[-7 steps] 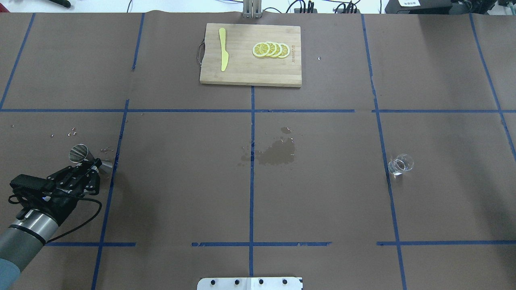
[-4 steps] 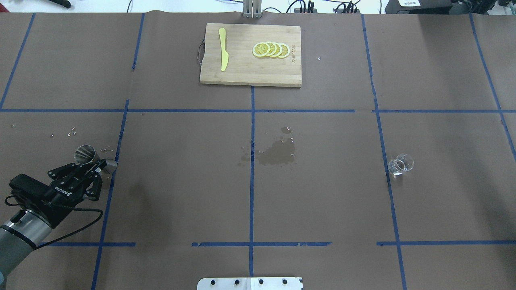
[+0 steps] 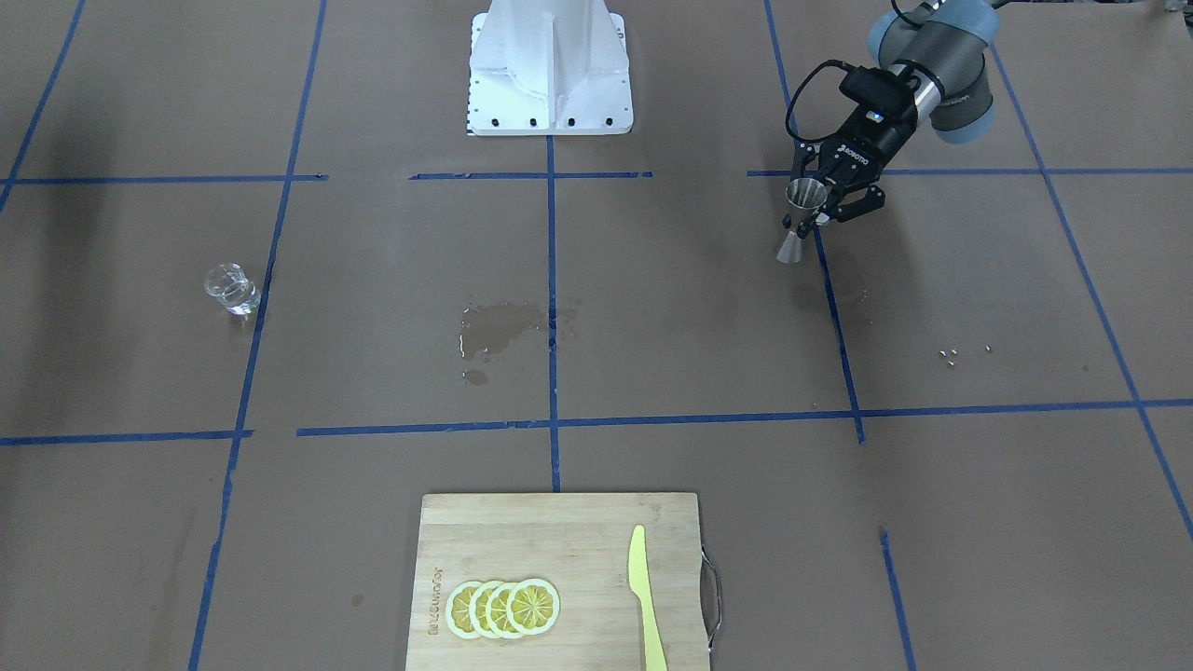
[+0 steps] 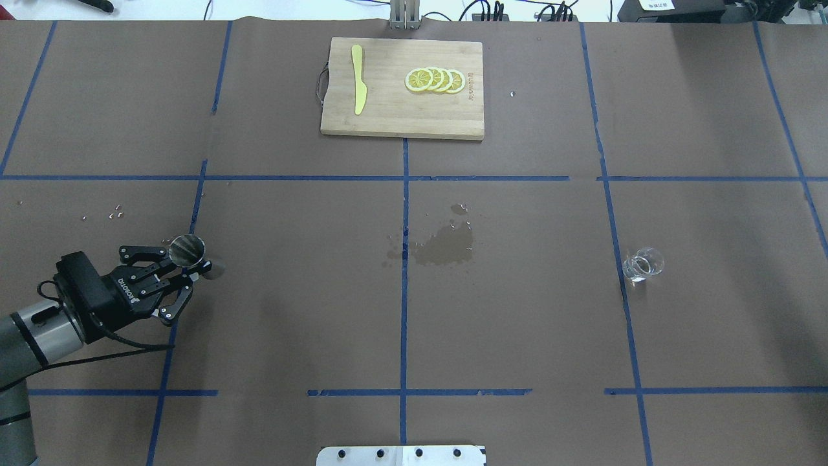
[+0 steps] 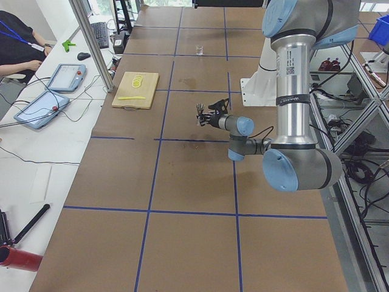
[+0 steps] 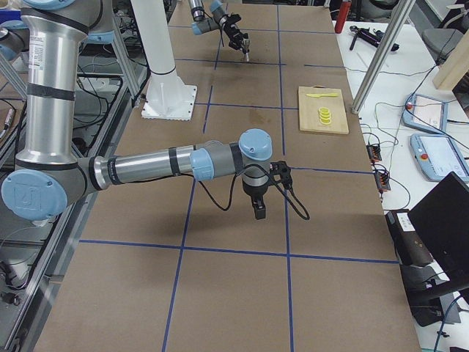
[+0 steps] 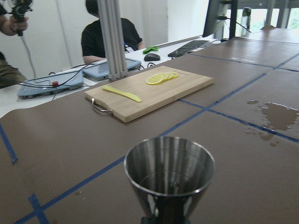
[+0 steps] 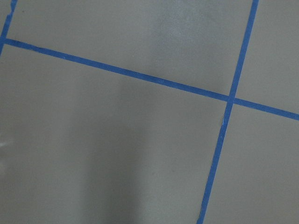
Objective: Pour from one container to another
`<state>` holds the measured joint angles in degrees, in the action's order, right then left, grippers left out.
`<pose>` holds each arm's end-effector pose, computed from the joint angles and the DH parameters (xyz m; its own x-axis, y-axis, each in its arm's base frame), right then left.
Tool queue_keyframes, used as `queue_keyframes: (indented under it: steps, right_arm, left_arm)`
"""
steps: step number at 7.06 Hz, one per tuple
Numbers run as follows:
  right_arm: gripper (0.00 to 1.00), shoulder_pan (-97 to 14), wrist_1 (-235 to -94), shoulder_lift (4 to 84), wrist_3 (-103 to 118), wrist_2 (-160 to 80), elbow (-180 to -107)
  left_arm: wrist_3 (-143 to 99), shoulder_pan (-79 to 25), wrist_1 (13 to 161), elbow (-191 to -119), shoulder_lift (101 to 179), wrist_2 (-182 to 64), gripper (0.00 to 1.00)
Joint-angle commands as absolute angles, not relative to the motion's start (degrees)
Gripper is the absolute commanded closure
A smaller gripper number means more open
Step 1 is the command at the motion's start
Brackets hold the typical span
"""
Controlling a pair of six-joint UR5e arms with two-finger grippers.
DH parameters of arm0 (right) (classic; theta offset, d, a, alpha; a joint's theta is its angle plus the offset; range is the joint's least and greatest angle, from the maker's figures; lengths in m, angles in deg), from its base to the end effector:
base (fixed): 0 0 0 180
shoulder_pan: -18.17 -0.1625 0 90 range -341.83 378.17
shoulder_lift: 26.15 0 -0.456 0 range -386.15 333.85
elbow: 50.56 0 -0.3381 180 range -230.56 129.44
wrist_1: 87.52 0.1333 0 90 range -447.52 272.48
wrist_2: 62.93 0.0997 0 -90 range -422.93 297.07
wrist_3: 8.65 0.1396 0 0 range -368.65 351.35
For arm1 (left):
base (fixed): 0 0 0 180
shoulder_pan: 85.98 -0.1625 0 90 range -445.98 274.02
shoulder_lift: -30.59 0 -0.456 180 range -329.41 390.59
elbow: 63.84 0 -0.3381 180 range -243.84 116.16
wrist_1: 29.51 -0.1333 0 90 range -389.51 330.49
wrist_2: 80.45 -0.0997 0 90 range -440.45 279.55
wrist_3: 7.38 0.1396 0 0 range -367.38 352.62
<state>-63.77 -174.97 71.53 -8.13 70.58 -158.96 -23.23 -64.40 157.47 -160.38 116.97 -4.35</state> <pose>-0.0181 -0.3929 0.6272 0.6971 -0.2494 0.6722 0.1301 0.9660 0.2234 0.3341 -0.3115 0.4789 0.5115 0.8019 -0.3088 0.3114 0.1619 0.9364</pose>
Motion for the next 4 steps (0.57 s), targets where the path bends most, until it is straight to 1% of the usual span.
queue_keyframes:
  steps: [1, 3, 4]
  right_arm:
    - [0.00, -63.7, -175.0, 71.4, -8.2, 70.6, -159.1]
    - [0.00, -63.7, -175.0, 70.3, -6.5, 70.7, -159.1]
    - [0.00, -62.7, -174.9, 69.6, -4.2, 70.7, -159.2]
  left_arm:
    - [-20.9, -55.5, 155.4, -156.9, 126.1, 14.7, 1.00]
    - [-20.8, -50.0, 152.4, -147.0, 138.3, 28.7, 1.00]
    - [-20.7, -49.8, 150.0, -144.1, 143.3, 31.1, 1.00]
